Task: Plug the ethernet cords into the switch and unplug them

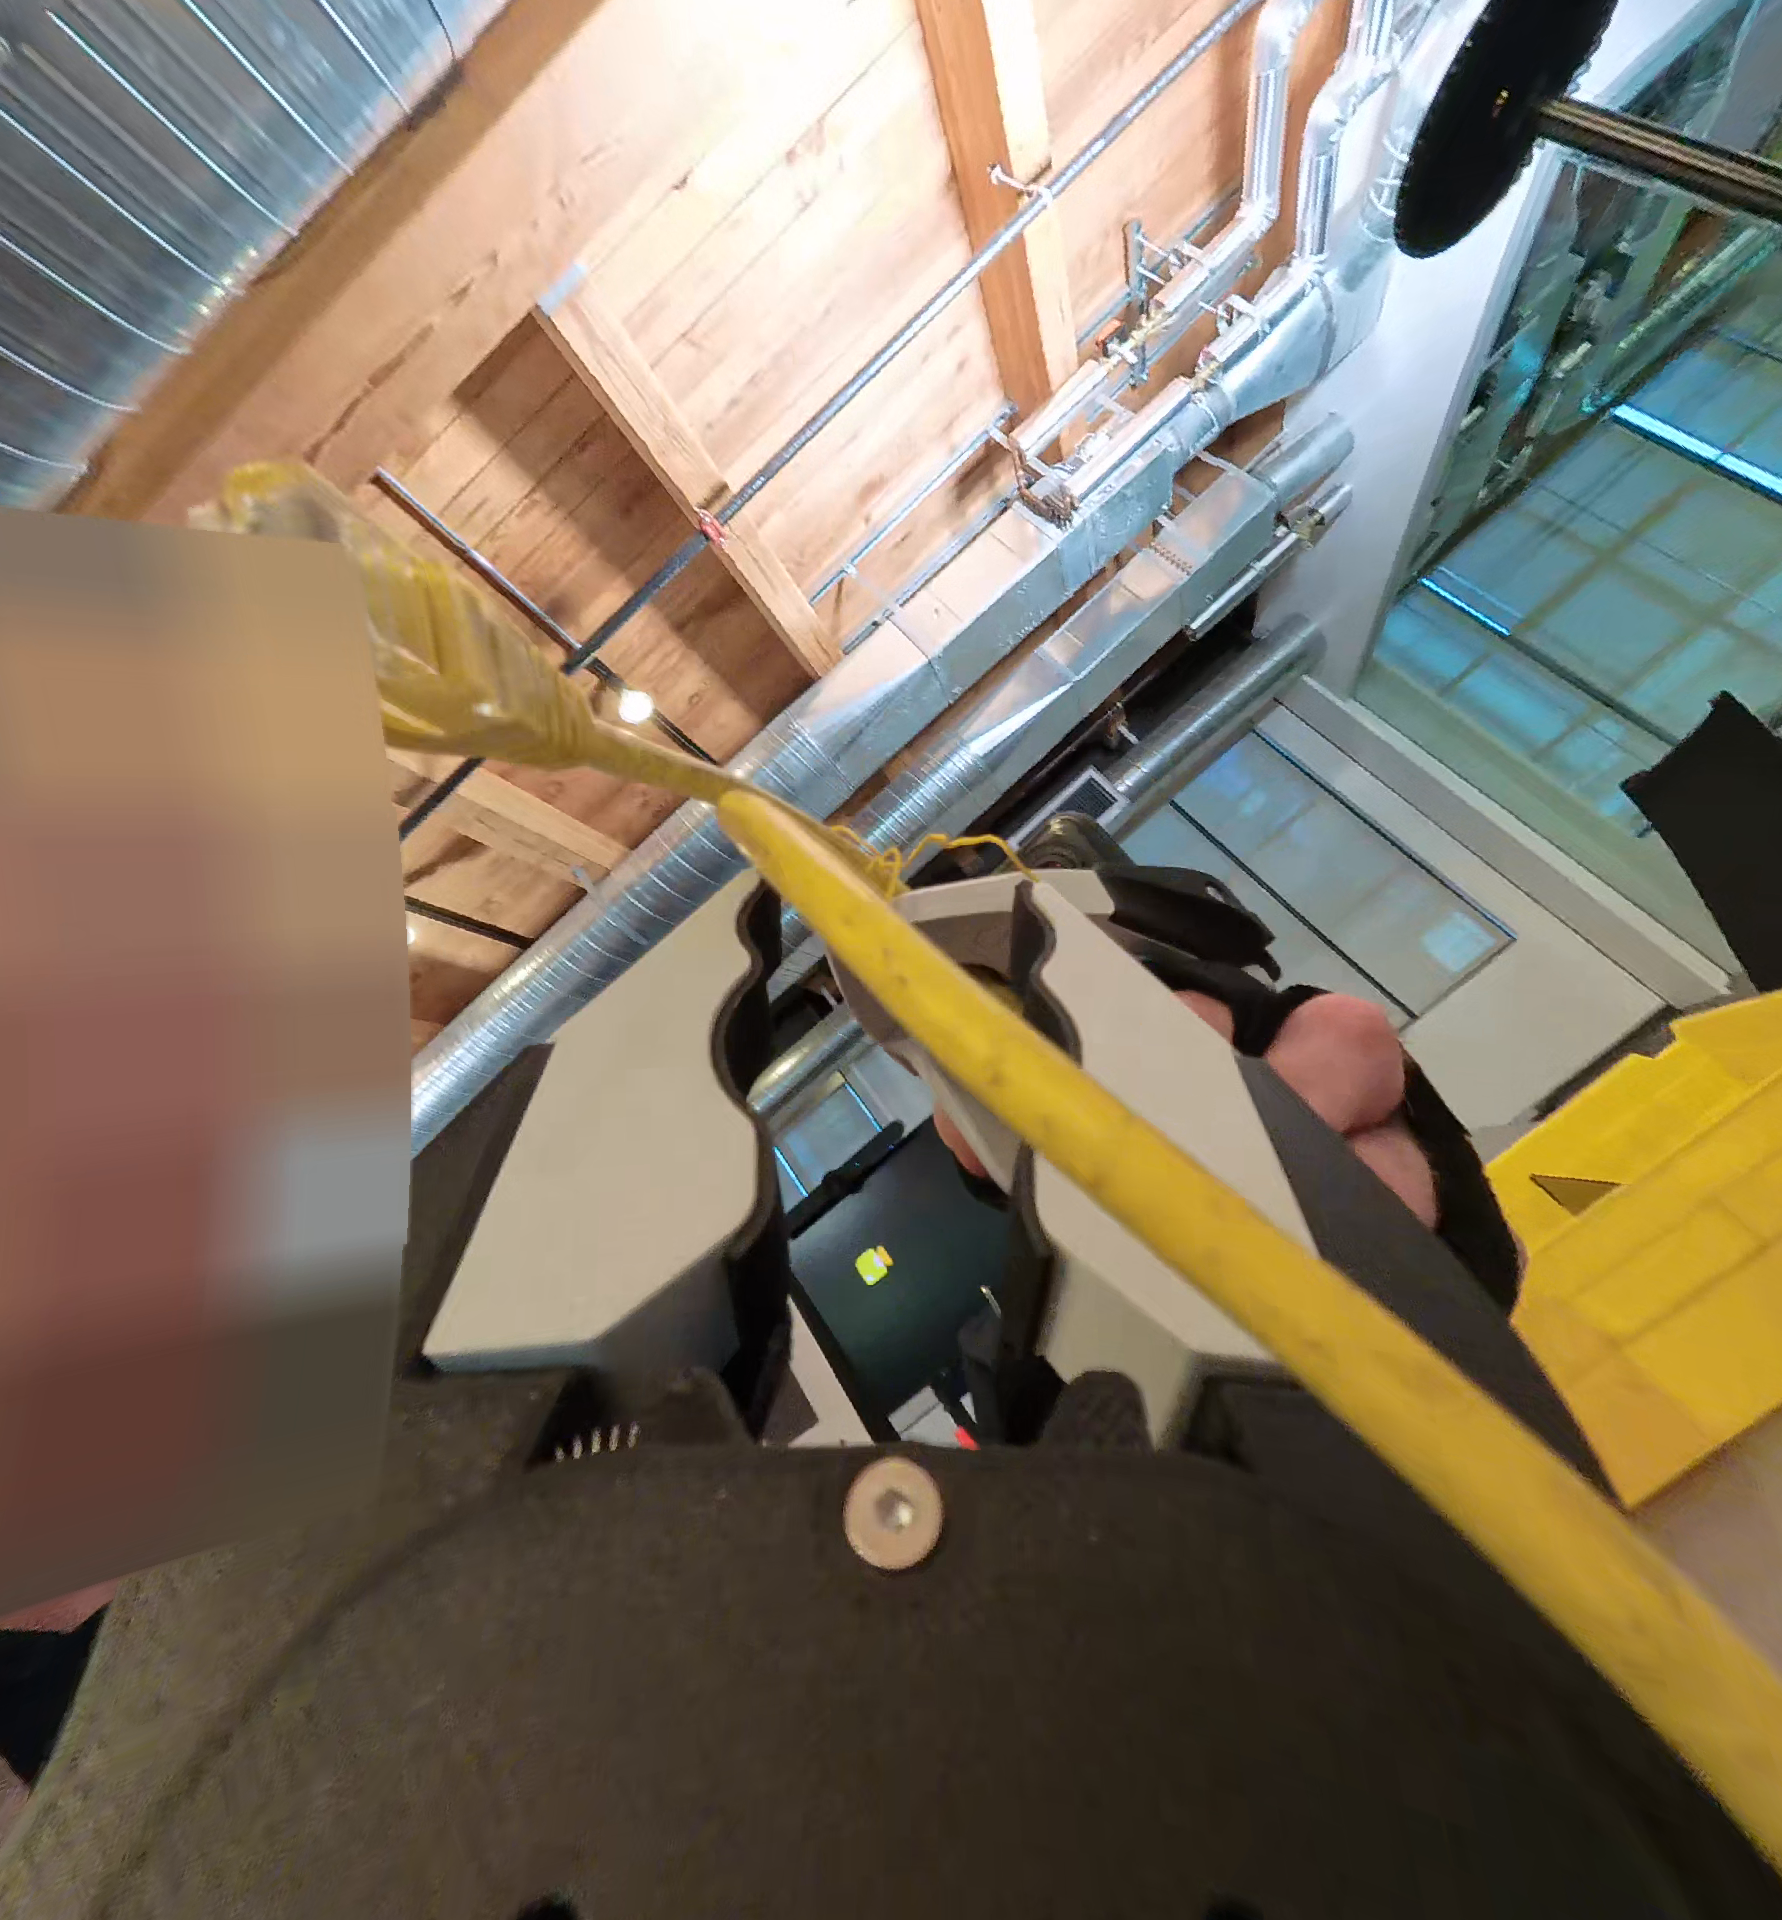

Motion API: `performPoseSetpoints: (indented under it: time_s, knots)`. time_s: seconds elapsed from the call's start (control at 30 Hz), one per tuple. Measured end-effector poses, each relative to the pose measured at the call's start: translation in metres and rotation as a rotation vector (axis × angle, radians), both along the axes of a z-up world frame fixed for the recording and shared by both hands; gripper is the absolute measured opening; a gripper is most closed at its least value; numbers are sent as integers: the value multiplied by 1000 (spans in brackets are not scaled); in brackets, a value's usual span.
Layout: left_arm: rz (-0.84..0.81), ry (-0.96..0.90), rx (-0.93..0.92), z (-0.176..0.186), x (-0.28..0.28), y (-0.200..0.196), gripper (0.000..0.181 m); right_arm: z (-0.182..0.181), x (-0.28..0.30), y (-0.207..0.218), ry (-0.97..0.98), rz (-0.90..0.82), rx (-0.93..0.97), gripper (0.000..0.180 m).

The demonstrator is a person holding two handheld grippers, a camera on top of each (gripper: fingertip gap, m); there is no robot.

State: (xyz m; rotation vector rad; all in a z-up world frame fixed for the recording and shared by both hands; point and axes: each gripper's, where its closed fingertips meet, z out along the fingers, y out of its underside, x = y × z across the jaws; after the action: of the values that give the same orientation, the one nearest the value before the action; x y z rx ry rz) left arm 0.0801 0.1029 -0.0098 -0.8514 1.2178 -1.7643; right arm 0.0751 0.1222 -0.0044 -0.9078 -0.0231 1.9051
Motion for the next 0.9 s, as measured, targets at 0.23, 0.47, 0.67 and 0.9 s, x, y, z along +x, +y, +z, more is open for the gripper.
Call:
performPoseSetpoints:
  time_s: [0.23,0.47,0.67,0.9]
  knots:
    - [-94,-19,-53,1,-4,-5,5,5,4,-7,103,9,98,23]
    - [-185,-65,-211,5,-4,1,5,13,10,-14,144,-83,207,0]
    - [-167,-41,-187,1,0,0,5,4,12,-1,132,-100,128,7]
    - [-165,-22,-186,-3,2,1,5,-6,8,6,116,-42,65,32]
